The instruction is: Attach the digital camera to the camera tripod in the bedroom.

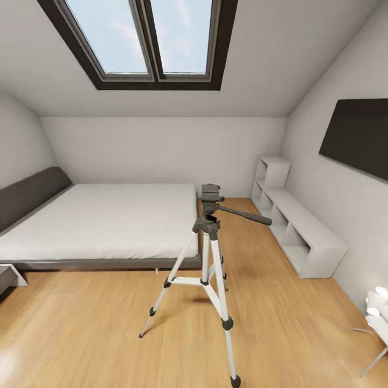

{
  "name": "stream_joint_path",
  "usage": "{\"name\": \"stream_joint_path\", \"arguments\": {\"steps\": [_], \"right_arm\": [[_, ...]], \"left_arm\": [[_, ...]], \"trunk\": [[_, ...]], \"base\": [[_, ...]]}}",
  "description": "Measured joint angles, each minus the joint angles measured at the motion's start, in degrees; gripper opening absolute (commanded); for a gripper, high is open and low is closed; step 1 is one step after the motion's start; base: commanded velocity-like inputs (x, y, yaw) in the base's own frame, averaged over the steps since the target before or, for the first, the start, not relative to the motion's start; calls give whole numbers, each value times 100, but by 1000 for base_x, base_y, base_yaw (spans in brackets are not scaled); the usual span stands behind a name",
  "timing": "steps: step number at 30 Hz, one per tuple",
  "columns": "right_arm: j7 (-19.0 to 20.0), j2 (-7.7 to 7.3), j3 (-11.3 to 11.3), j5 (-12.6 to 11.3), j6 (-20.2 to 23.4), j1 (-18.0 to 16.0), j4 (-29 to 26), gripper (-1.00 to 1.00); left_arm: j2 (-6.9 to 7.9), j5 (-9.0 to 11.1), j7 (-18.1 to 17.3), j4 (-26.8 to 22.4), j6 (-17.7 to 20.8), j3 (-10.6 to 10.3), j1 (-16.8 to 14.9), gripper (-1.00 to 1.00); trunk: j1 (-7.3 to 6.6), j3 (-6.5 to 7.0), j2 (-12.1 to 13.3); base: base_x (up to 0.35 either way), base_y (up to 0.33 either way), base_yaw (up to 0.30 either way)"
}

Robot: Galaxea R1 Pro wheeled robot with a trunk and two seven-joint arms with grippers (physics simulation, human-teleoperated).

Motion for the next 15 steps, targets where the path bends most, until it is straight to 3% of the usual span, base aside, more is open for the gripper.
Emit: {"name": "stream_joint_path", "arguments": {"steps": [15], "right_arm": [[7, -6, 0, 17, -9, 0, 1, 100]], "left_arm": [[0, -1, 1, 1, 0, 1, 0, -100]], "trunk": [[0, 0, 0]], "base": [[0, 0, 13]]}}
